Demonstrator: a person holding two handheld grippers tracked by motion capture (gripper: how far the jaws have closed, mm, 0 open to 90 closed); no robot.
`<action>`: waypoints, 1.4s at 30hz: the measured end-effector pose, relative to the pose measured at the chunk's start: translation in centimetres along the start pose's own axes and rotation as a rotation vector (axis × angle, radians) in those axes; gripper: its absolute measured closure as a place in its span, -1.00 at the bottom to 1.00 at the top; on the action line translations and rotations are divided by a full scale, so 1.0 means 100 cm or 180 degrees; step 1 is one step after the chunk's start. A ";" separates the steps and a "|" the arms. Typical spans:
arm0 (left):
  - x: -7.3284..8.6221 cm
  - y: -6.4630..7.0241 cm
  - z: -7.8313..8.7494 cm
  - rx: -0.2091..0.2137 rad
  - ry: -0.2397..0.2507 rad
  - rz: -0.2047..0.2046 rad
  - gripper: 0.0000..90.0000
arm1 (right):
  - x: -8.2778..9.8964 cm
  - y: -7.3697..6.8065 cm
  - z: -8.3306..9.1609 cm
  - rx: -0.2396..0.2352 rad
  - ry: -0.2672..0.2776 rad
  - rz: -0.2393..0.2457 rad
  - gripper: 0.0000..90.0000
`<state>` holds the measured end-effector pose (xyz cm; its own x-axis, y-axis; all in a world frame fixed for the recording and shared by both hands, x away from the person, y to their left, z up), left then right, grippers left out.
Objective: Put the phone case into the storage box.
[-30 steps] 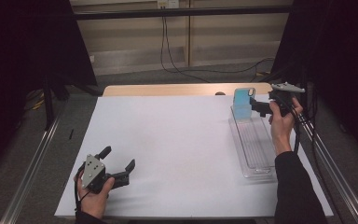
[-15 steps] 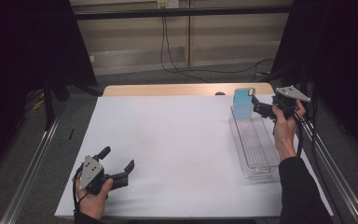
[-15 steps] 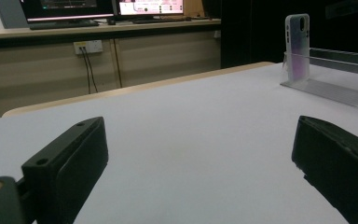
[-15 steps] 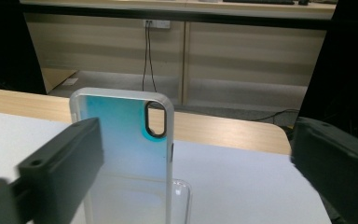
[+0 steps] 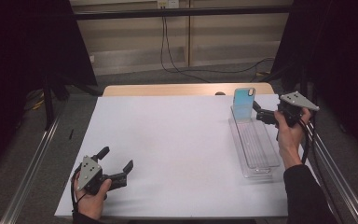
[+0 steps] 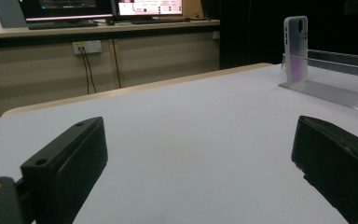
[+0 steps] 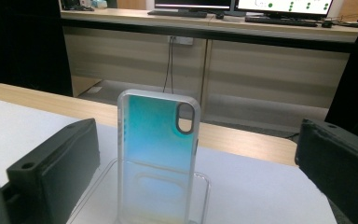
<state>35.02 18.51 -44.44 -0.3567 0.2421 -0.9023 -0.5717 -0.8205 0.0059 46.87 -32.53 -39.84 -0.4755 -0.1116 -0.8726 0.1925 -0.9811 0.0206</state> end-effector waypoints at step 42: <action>0.003 0.004 0.014 -0.0088 -0.0007 0.0100 -0.92 | 0.047 -0.019 0.072 -0.0234 0.0215 -0.0049 -1.00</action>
<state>33.67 18.98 -44.13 -0.3758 0.2172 -0.9009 -0.5396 -0.8416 0.0222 38.06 -32.31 -40.43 -0.4203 -0.0834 -0.9035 0.2494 -0.9680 -0.0267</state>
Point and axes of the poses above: each handheld gripper's, and its own axes: z roughly backward along the jaws, x roughly out of its underside, y roughly to its right, the point moved 7 cm from there along -z, roughly forward along the jaws, and after that the axes turned 14 degrees about -y, right-handed, at the moved point
